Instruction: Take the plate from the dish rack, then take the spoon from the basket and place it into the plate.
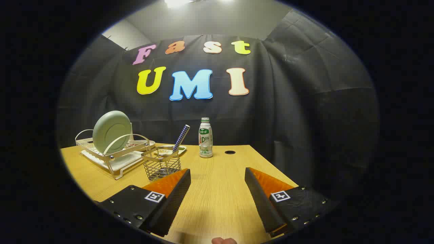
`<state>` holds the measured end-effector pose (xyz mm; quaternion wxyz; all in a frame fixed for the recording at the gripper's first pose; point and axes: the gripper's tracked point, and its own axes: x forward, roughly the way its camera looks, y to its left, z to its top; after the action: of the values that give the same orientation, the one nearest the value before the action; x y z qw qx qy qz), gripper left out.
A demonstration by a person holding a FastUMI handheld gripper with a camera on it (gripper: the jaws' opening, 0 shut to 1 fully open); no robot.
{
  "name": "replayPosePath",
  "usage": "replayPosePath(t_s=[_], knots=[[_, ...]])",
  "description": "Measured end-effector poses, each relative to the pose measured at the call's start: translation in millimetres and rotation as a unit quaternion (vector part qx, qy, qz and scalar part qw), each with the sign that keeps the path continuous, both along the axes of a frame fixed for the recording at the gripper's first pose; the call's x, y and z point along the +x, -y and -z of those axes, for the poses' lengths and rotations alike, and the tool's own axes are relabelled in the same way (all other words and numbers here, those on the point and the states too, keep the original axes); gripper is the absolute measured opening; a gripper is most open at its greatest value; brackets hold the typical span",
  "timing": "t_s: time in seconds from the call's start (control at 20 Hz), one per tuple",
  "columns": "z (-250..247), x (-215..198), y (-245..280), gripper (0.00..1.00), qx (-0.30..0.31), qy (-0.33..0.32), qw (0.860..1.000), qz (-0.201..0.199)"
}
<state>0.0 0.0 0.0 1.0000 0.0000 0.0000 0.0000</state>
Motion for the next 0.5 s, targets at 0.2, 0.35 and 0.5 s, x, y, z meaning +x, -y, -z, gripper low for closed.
replayPosePath(t_s=[0.2, 0.35, 0.5], knots=[[-12.0, 54.5, 6.9, 0.98, 0.012, 0.011, 1.000, 0.010], [-31.7, 79.8, 11.0, 0.98, 0.015, 0.022, 1.000, 0.015], [-70.0, 79.5, 10.9, 0.98, 0.005, 0.034, 0.999, 0.017]])
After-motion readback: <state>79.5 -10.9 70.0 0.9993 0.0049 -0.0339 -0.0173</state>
